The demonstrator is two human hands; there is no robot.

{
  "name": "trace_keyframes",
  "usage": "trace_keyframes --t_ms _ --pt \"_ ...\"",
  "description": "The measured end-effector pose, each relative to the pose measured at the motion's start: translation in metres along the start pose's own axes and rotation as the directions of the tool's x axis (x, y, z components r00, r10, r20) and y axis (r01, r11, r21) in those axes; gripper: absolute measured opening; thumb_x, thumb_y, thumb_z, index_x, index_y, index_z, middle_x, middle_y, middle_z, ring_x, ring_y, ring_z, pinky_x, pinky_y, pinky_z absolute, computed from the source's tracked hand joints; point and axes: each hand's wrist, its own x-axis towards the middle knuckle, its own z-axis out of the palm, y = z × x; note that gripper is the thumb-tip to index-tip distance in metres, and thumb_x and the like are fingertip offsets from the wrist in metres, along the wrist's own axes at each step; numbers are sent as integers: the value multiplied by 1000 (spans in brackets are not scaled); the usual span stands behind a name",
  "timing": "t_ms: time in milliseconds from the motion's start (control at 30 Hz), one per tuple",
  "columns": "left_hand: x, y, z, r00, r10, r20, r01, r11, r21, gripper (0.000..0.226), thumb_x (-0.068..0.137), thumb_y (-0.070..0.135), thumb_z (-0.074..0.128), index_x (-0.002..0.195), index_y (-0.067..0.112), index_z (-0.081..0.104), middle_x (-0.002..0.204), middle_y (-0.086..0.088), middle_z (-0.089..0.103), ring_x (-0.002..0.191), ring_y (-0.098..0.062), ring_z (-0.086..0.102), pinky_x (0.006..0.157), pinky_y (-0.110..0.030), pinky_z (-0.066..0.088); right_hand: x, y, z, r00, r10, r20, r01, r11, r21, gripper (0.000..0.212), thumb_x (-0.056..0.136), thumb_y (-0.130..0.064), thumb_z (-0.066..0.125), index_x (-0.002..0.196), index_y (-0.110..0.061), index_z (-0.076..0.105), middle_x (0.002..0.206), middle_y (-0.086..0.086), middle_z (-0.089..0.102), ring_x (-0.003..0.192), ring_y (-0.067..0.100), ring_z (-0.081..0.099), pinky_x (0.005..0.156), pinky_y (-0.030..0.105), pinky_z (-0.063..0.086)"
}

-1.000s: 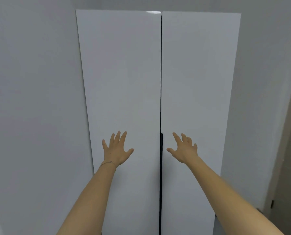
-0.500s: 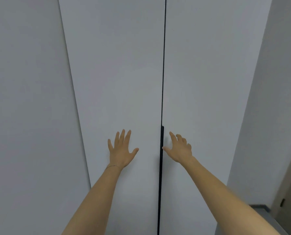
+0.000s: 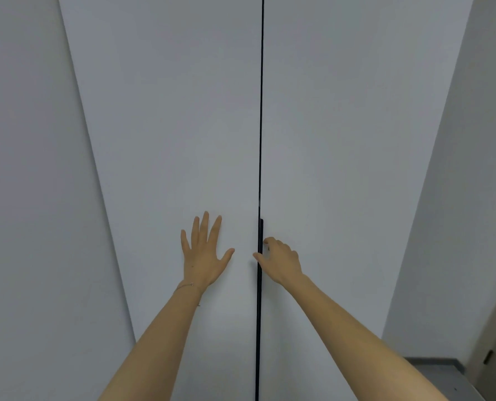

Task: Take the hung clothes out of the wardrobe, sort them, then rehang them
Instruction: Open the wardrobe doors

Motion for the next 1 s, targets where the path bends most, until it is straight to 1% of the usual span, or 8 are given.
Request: trace_keyframes --t_ms 167,267,367,500,733,833,900,1000 --pt "1 3 7 1000 -23 8 23 1000 0 86 82 75 12 154 34 -14 164 3 -16 149 -16 -22 116 -46 -22 4 1 4 1000 -3 5 2 982 190 44 98 -39 51 131 -11 46 125 4 57 111 22 56 93 37 45" --pt "-1 6 10 999 -42 1 42 999 -5 86 82 75 12 153 34 -13 165 3 -15 150 -17 -19 116 -46 -20 4 1 3 999 13 37 -26 925 380 43 98 -33 54 132 -9 45 122 4 58 99 17 56 84 28 45" --pt "-6 5 9 998 -64 11 64 998 -8 88 80 76 10 154 34 -13 164 4 -16 150 -17 -19 116 -46 -20 3 -1 4 998 36 45 -53 880 473 40 99 -28 53 132 -8 45 112 1 56 94 14 54 80 25 43" --pt "-19 0 7 995 -94 31 94 996 6 90 79 75 9 156 33 -9 164 4 -16 150 -18 -19 117 -49 -16 -1 0 1 995 62 73 -92 844 529 34 100 -27 51 128 -9 45 103 0 52 92 16 53 79 25 41" --pt "-49 -9 -4 993 -111 34 112 993 -33 89 80 75 12 157 33 -5 164 5 -13 151 -18 -14 118 -50 -14 -23 -1 -3 995 71 76 -102 797 595 28 100 -30 48 120 -10 47 99 1 52 88 15 51 76 26 41" --pt "-63 -8 -12 990 -128 60 131 990 -48 85 90 72 27 157 31 -5 165 4 -13 151 -19 -14 118 -50 -15 -38 -1 -5 995 76 60 -97 799 593 24 100 -33 49 113 -12 47 96 1 53 85 15 51 75 26 42" --pt "-72 -5 -17 989 -131 70 136 988 -68 82 96 62 41 157 30 -3 165 3 -11 152 -19 -14 118 -51 -14 -52 -2 -7 995 87 42 -95 798 595 25 99 -35 50 109 -12 48 94 1 53 82 14 50 69 24 41" --pt "-89 1 -24 991 -103 88 113 988 -109 81 97 58 44 158 30 -1 166 2 -9 152 -20 -12 118 -51 -15 -77 -4 -13 995 101 14 -90 804 588 33 99 -39 50 111 -8 49 90 0 52 80 14 49 66 21 40"
